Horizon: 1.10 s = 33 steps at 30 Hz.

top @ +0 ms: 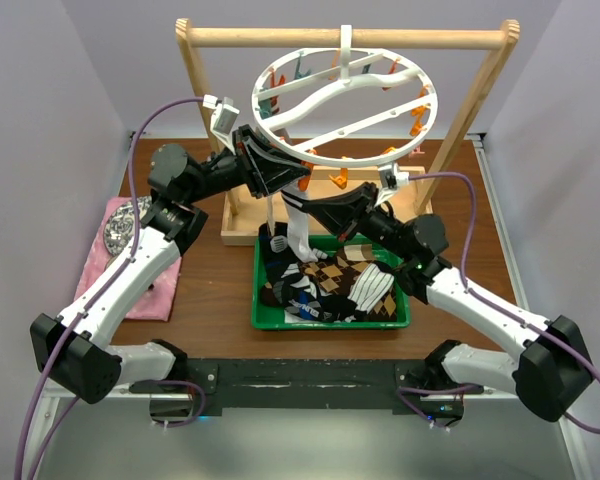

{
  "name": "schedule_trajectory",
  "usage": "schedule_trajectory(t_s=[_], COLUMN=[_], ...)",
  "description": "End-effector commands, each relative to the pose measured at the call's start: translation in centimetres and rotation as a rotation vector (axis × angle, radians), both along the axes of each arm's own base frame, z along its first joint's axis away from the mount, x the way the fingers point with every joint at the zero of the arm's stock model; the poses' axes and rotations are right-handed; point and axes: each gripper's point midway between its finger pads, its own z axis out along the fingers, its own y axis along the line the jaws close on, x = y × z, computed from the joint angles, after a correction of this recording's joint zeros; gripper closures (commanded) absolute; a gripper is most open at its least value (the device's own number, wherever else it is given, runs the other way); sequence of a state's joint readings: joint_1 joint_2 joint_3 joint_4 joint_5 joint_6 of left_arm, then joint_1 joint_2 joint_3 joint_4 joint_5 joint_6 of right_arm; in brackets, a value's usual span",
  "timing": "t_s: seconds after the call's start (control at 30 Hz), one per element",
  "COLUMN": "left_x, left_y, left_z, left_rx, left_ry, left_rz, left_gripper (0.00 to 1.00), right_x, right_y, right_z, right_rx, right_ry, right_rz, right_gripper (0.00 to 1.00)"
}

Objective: Clip the socks to the hanger
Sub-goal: Clamp the sock onto the hanger.

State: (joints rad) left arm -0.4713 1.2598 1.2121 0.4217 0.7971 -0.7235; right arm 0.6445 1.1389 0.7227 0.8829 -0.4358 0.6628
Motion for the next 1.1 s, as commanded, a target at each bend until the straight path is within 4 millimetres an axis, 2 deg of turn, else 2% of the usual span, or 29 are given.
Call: schedule_trajectory(t_s=[0.0,0.3,0.57,0.87,1.07], left_x=[-2.1,-2.2,-2.1,-1.8,-1.8], left_y=[-0.1,-0.1,0.0,0.0,0.0], left_z=[-0.3,-0.2,-0.3,-0.2,0.0], left_rx=[0.019,0.02,0.023,0.019,0.02], left_ry=[-0.018,-0.023,-0.023,-0.026,-0.035], left_rz=[-0.097,-0.098,-0.093,-0.081,-0.078], left_gripper=[1.0,1.0,1.0,1.0,1.0], right_x=[-0.6,-0.5,-1.0,-1.9,-1.0], right_y=[-0.7,-0.7,-0.5,0.5,0.5], right_z=[3.7,5.5,6.2,4.7,4.4], right_rx=[0.085,0.119,0.127,0.07,0.047], right_ry=[-0.085,-0.119,-0.138,-0.13,-0.121], right_rz=[0.021,0.051,0.087,0.174,0.133], right_gripper=[1.0,1.0,1.0,1.0,1.0])
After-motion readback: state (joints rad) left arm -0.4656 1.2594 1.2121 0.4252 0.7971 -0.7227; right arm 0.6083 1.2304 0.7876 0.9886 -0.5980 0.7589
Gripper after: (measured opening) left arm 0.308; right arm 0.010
